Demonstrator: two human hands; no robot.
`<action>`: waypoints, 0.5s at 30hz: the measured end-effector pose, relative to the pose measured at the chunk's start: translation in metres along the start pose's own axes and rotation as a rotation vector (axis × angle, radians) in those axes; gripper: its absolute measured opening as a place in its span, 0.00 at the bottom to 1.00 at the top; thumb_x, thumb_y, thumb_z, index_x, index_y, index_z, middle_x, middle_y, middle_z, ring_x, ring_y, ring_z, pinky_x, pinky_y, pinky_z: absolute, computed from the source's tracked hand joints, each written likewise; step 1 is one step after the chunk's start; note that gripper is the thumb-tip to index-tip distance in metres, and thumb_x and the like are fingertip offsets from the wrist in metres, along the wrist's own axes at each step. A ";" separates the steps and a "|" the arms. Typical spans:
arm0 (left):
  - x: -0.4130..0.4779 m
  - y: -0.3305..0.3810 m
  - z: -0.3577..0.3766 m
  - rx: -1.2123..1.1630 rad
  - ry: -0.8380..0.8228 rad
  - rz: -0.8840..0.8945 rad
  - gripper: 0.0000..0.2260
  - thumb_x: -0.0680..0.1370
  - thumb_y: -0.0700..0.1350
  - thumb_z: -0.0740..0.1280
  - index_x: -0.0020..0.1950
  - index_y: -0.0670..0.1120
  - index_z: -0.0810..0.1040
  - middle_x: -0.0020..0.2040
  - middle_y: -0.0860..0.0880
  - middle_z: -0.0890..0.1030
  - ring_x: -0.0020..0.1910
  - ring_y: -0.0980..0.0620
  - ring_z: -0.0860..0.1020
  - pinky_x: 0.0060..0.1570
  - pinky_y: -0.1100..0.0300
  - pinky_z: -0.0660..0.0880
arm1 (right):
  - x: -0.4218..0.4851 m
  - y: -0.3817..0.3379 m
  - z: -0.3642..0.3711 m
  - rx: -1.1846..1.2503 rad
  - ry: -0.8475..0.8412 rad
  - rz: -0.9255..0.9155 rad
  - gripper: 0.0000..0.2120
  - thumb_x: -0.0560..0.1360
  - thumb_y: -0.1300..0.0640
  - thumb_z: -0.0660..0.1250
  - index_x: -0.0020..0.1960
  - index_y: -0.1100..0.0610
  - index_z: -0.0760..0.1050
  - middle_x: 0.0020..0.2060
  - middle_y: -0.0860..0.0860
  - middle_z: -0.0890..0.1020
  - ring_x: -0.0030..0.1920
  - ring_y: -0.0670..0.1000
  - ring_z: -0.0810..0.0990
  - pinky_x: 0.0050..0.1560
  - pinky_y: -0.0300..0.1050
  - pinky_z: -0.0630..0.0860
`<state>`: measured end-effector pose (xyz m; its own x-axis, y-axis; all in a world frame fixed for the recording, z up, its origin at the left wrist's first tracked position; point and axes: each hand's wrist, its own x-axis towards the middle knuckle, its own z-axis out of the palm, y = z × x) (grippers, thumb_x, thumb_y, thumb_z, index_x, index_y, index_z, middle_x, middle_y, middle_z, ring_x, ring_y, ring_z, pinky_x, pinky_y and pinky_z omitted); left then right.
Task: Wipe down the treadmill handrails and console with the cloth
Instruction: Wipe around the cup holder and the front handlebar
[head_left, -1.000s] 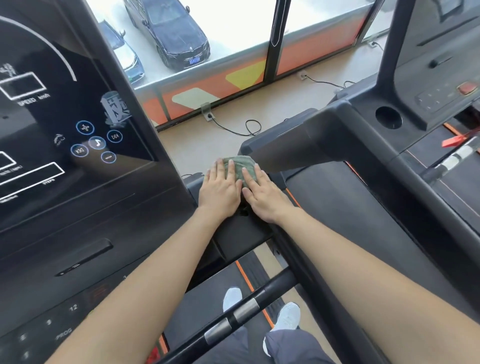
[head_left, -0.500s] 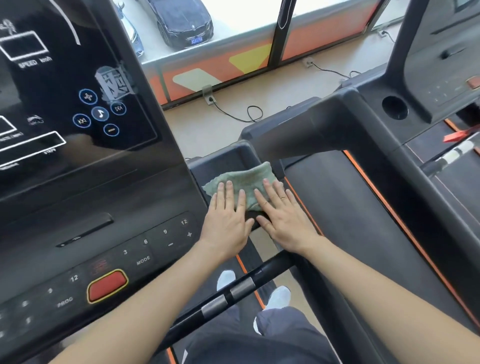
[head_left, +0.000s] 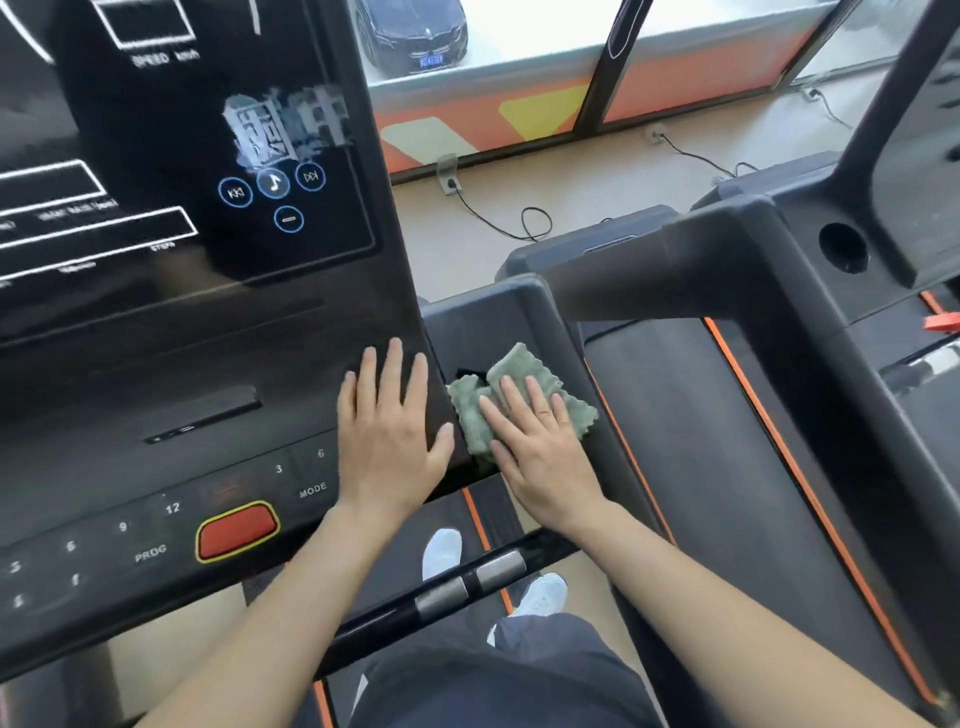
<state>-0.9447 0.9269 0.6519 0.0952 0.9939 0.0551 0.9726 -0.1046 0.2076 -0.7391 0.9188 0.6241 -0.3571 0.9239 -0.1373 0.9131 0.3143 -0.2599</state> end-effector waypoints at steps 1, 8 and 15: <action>0.000 -0.005 0.000 0.027 -0.031 -0.030 0.35 0.76 0.59 0.66 0.78 0.43 0.67 0.81 0.40 0.61 0.80 0.38 0.58 0.76 0.38 0.58 | 0.008 -0.004 0.001 -0.025 -0.026 -0.014 0.25 0.84 0.45 0.49 0.80 0.47 0.59 0.81 0.51 0.57 0.81 0.59 0.51 0.79 0.61 0.48; 0.000 -0.012 0.001 0.052 -0.066 -0.031 0.36 0.75 0.62 0.67 0.78 0.44 0.68 0.82 0.43 0.60 0.81 0.39 0.56 0.76 0.37 0.59 | 0.077 -0.014 -0.019 -0.100 -0.160 -0.031 0.27 0.83 0.43 0.41 0.82 0.43 0.42 0.81 0.47 0.42 0.80 0.55 0.36 0.78 0.57 0.34; 0.000 -0.007 -0.002 0.039 -0.075 -0.045 0.36 0.76 0.61 0.67 0.78 0.43 0.68 0.82 0.42 0.60 0.81 0.38 0.55 0.76 0.36 0.59 | 0.169 -0.017 -0.041 -0.139 -0.261 0.021 0.26 0.85 0.43 0.42 0.81 0.42 0.43 0.82 0.48 0.44 0.81 0.55 0.37 0.78 0.61 0.36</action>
<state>-0.9515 0.9280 0.6525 0.0650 0.9975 -0.0268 0.9837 -0.0595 0.1695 -0.8073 1.0785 0.6449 -0.3600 0.8488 -0.3872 0.9326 0.3390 -0.1239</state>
